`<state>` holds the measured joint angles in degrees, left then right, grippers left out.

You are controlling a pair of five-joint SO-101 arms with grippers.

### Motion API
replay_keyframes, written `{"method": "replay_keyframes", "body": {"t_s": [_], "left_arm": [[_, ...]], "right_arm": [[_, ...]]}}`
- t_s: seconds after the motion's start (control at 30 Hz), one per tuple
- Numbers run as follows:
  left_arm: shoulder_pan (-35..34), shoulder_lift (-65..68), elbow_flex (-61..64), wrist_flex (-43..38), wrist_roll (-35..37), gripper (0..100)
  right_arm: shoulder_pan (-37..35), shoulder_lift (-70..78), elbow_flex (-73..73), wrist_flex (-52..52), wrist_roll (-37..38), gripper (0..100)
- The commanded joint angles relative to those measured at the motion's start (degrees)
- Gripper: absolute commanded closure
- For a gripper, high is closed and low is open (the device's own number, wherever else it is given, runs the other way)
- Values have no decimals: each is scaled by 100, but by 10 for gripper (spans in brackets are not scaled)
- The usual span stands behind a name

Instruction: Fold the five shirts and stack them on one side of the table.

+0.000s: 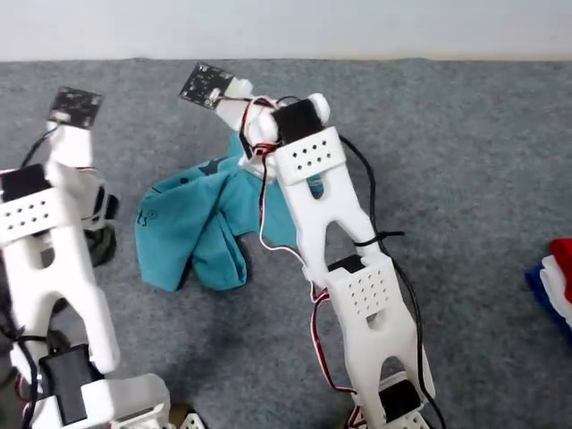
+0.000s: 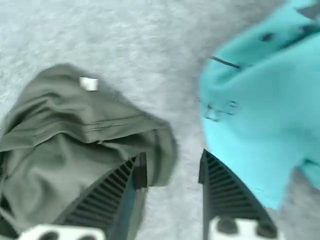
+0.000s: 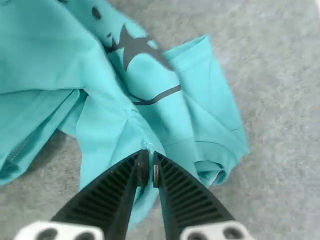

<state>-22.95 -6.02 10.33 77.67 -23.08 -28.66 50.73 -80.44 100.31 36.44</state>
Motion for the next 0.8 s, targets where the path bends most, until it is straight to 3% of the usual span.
{"method": "replay_keyframes", "body": {"t_s": [0.0,0.17,0.37,0.47,0.57,0.77], "left_arm": [[440,-88,-295,475,-9,820],[765,-88,-356,774,-9,820],[404,-88,-356,730,-9,820],[35,-88,-356,730,-44,820],[-334,-88,-356,730,-185,820],[-818,-79,-338,730,-325,820]], "right_arm": [[215,-110,-413,215,79,987],[233,-57,-387,207,62,987],[163,92,-422,259,53,981],[180,-312,-132,277,-273,873],[207,-989,897,277,-466,706],[338,-2387,3719,233,-501,729]]}}
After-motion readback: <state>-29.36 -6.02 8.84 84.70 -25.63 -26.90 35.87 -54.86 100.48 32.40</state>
